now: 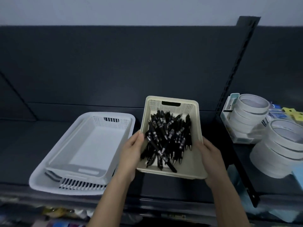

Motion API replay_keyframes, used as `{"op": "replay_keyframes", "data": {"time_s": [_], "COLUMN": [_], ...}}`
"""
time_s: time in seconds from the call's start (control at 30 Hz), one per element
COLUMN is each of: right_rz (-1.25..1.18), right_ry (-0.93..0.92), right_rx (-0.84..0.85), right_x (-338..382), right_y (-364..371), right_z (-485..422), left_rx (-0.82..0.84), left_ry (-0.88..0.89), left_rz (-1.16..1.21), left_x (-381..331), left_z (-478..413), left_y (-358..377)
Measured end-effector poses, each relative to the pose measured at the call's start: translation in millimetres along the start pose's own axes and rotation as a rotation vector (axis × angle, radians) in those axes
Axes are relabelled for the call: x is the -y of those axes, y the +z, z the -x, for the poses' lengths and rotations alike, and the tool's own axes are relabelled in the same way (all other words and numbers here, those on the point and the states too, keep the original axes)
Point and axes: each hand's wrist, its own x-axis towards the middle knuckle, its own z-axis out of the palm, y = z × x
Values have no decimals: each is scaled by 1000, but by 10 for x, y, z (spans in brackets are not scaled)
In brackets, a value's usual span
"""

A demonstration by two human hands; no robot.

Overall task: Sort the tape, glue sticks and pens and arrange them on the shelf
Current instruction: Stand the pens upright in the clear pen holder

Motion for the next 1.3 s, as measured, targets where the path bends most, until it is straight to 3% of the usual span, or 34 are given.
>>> {"op": "replay_keyframes", "data": {"time_s": [0.17,0.4,1.0,1.3], "right_rz": [-3,120,198,222], "right_ry": [-101,-232,-179,-100], "right_rx": [65,192,481,497], "right_x": [323,562,-182,-452], "right_y": [374,1370,4420,5594], "right_z": [164,585,1909,1799], "left_rx": [-2,-171,-528,-559], "left_ry": [106,146,94,-28], "left_rz": [79,137,153,107], "left_x": [-364,-580,-226,-129], "left_z": [109,278,965,462], "left_y": [-366,-1454,-4778,-5823]}}
